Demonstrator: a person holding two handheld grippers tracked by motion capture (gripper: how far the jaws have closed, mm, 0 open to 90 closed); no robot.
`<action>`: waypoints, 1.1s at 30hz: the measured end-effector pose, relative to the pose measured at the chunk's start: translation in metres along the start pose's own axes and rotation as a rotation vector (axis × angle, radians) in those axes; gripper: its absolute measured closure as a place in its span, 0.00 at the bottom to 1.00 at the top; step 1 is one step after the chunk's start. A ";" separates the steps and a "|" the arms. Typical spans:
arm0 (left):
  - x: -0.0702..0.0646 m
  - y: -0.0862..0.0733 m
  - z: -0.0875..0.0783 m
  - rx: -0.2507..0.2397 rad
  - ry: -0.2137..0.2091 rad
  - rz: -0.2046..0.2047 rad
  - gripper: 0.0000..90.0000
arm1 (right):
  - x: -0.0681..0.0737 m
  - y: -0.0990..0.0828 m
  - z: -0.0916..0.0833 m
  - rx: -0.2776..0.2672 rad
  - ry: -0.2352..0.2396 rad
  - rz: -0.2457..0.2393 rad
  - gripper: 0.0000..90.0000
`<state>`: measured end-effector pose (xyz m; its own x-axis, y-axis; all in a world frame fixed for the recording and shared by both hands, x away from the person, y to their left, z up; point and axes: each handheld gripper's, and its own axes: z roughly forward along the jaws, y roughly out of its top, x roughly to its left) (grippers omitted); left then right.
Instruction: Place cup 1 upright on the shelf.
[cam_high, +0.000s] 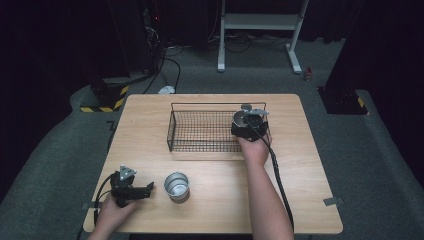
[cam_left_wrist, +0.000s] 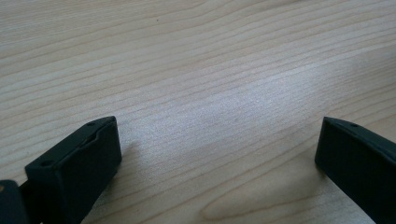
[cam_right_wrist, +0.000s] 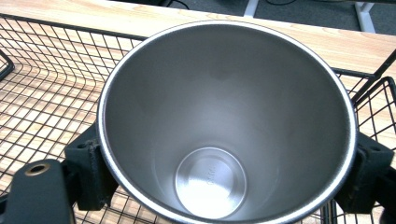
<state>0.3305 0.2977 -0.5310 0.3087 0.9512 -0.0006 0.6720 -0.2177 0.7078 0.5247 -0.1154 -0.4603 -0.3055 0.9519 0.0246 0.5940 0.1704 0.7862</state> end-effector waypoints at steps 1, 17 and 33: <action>0.000 0.000 0.000 0.000 0.000 0.000 0.01 | 0.000 0.000 0.000 -0.001 0.000 0.000 0.15; 0.000 0.000 0.000 0.000 0.000 0.000 0.01 | -0.001 -0.001 -0.008 0.007 0.012 0.020 0.11; 0.000 0.000 0.000 0.001 0.002 0.008 0.01 | -0.003 -0.017 -0.050 -0.065 0.074 0.010 0.11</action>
<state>0.3307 0.2981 -0.5308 0.3124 0.9499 0.0064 0.6701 -0.2252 0.7073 0.4782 -0.1343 -0.4431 -0.3555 0.9315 0.0768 0.5487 0.1415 0.8240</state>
